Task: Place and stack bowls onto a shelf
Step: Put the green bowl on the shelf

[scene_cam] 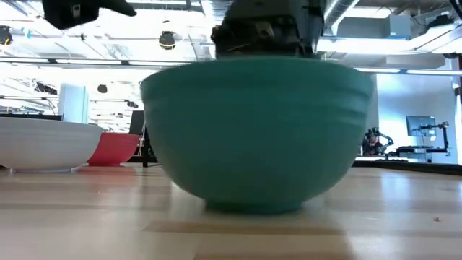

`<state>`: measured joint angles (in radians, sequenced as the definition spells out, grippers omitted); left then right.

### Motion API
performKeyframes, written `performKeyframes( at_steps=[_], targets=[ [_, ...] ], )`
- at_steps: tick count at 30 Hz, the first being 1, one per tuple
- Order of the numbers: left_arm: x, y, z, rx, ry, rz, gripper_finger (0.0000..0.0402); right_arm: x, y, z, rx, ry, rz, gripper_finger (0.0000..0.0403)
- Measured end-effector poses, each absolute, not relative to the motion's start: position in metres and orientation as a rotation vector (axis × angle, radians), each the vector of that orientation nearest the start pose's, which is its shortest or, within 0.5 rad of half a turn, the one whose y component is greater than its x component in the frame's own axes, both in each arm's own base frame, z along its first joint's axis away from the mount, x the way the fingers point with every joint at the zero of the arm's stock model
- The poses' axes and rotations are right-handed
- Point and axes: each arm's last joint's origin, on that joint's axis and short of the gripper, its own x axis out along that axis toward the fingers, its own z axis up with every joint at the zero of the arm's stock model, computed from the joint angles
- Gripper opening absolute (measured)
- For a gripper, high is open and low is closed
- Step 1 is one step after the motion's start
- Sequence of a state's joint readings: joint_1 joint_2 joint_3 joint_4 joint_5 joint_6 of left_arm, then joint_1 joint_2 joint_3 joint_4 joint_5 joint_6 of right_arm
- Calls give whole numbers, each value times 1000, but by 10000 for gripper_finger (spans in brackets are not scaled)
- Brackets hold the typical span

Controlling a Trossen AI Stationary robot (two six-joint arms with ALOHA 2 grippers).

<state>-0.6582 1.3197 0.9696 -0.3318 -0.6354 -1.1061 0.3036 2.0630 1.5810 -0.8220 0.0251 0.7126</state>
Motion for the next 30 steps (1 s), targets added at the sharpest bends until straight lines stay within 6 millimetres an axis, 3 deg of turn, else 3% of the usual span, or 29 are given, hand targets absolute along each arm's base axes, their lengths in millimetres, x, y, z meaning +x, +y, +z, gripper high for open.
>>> performKeyframes(
  at_steps=[5,11,15,23,30],
  targets=[
    [228,-154,285,-631,502,291,169,394,124,187,385,1316,-223,25],
    [223,-149,293,-561,549,352,169,393,121,231,362,1244,-195,31],
    [221,-144,295,-530,584,394,169,397,107,270,280,1164,-182,25],
    [217,-126,298,-505,614,464,169,411,54,346,65,955,-177,26],
    [211,-95,308,-506,585,578,169,409,-20,402,-120,792,-281,25]
  ],
)
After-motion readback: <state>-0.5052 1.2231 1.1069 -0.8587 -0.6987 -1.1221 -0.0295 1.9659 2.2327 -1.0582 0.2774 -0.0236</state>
